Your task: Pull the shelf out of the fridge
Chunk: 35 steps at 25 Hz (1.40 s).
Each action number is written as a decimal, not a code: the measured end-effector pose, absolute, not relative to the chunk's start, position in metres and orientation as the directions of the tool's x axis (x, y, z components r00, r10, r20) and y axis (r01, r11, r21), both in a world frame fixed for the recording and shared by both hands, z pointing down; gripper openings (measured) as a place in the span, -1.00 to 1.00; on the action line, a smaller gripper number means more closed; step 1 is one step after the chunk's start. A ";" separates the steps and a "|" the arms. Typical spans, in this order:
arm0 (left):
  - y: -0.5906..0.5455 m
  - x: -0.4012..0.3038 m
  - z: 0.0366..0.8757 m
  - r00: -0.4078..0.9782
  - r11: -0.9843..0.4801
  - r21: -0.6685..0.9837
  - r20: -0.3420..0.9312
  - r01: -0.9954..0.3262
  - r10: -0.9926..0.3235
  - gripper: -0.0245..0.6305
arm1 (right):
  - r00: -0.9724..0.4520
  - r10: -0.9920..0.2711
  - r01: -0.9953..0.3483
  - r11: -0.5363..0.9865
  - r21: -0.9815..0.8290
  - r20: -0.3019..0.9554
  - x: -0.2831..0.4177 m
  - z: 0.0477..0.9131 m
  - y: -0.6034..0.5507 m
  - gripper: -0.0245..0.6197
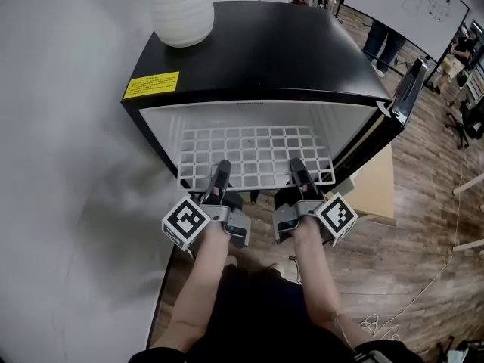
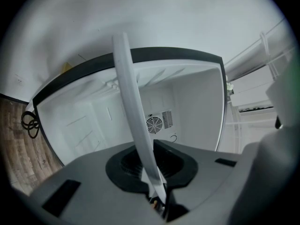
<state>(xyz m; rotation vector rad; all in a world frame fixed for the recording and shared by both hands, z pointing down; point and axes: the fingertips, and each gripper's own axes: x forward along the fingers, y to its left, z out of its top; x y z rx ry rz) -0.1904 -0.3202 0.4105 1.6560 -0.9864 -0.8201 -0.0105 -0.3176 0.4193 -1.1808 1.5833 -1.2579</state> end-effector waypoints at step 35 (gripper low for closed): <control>-0.324 -0.186 0.415 0.461 -0.156 0.970 -0.054 -0.187 -0.886 -0.80 | -0.282 -0.959 -0.152 0.063 -0.986 -0.018 -0.011 0.428 -0.318 -0.89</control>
